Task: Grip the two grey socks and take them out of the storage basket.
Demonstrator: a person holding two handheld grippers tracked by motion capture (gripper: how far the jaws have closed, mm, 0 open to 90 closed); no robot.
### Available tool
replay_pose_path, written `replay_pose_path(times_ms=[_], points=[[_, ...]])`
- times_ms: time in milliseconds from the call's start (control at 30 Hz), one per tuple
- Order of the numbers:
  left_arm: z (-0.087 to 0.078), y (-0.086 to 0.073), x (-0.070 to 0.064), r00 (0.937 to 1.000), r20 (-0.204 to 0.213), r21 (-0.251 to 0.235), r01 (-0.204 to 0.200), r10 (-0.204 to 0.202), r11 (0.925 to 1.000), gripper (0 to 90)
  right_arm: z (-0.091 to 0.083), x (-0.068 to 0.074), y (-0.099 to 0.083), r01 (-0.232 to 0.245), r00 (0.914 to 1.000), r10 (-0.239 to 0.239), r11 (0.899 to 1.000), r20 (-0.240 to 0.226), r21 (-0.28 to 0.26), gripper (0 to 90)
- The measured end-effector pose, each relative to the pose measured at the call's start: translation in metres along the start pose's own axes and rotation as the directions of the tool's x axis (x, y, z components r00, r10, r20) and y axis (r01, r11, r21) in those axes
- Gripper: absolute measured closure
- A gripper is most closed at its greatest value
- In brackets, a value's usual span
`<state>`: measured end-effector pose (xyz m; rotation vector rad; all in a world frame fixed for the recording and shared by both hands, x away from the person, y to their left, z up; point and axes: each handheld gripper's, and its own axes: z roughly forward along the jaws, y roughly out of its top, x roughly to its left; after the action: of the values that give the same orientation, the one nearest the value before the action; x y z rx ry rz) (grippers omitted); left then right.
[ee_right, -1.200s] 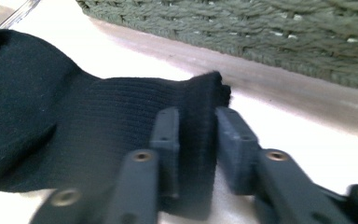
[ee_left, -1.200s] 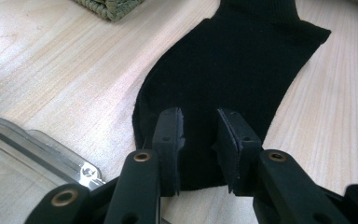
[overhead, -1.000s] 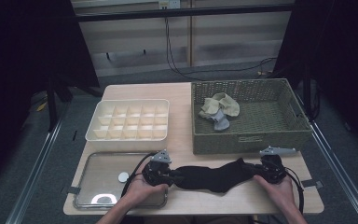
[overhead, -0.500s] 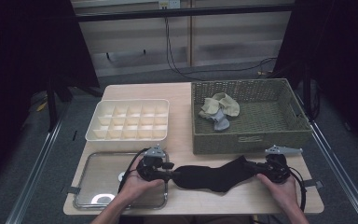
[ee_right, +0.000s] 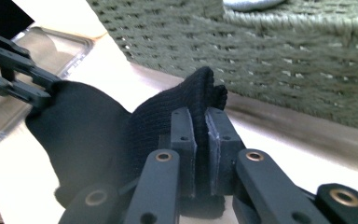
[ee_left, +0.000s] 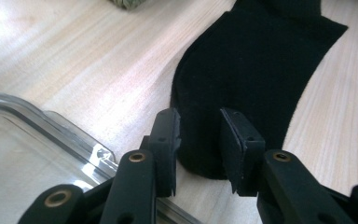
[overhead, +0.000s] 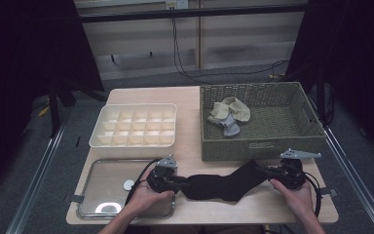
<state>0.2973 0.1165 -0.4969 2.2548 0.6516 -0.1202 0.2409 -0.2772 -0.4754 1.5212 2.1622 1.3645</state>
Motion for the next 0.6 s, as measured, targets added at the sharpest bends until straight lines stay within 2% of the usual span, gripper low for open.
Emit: replay_pose_path(times_ms=[33, 67, 100, 133, 167, 200, 233, 333, 367, 600], points=[[0.001, 0.000, -0.002, 0.9999, -0.015, 0.003, 0.002, -0.001, 1.0000, 66.9, 0.000, 0.001, 0.001, -0.003, 1.0000, 0.003, 1.000, -0.004, -0.001, 83.0], [0.002, 0.001, -0.002, 1.0000, 0.001, 0.000, 0.004, -0.004, 1.0000, 66.8, 0.000, 0.001, 0.001, -0.001, 1.0000, 0.001, 1.000, -0.006, -0.003, 83.0], [0.002, 0.001, -0.003, 1.0000, -0.002, -0.002, 0.003, -0.003, 1.0000, 66.6, -0.001, 0.003, 0.002, -0.006, 0.9999, 0.006, 1.000, -0.012, -0.007, 83.0], [0.003, 0.002, -0.004, 0.9998, -0.017, 0.004, -0.001, 0.001, 1.0000, 66.5, -0.002, 0.003, 0.003, -0.011, 0.9998, 0.010, 1.000, -0.018, -0.010, 82.9], [0.004, 0.002, -0.005, 1.0000, 0.003, -0.004, 0.005, -0.005, 1.0000, 66.2, -0.002, 0.005, 0.005, -0.013, 0.9997, 0.012, 1.000, -0.022, -0.012, 83.0], [0.004, 0.002, -0.006, 0.9998, -0.018, 0.002, 0.001, 0.000, 1.0000, 65.8, -0.003, 0.006, 0.006, -0.014, 0.9996, 0.013, 1.000, -0.027, -0.013, 83.0], [0.005, 0.003, -0.006, 1.0000, 0.005, 0.000, -0.002, 0.002, 1.0000, 65.8, -0.004, 0.008, 0.008, -0.010, 0.9996, 0.010, 1.000, -0.027, -0.015, 83.0], [0.007, 0.004, -0.007, 1.0000, 0.007, -0.004, -0.007, 0.007, 1.0000, 66.1, -0.006, 0.013, 0.013, 0.000, 0.9993, -0.001, 0.999, -0.037, -0.034, 83.0], [0.006, 0.005, -0.007, 0.9999, 0.005, 0.011, -0.015, 0.015, 0.9998, 67.3, -0.006, 0.015, 0.014, 0.003, 0.9993, -0.004, 0.999, -0.038, -0.035, 83.0], [0.011, 0.006, -0.008, 0.9994, 0.000, -0.010, -0.036, 0.036, 0.9993, 74.0, 0.003, 0.028, 0.019, 0.000, 0.9964, -0.002, 1.000, -0.085, -0.023, 83.0]])
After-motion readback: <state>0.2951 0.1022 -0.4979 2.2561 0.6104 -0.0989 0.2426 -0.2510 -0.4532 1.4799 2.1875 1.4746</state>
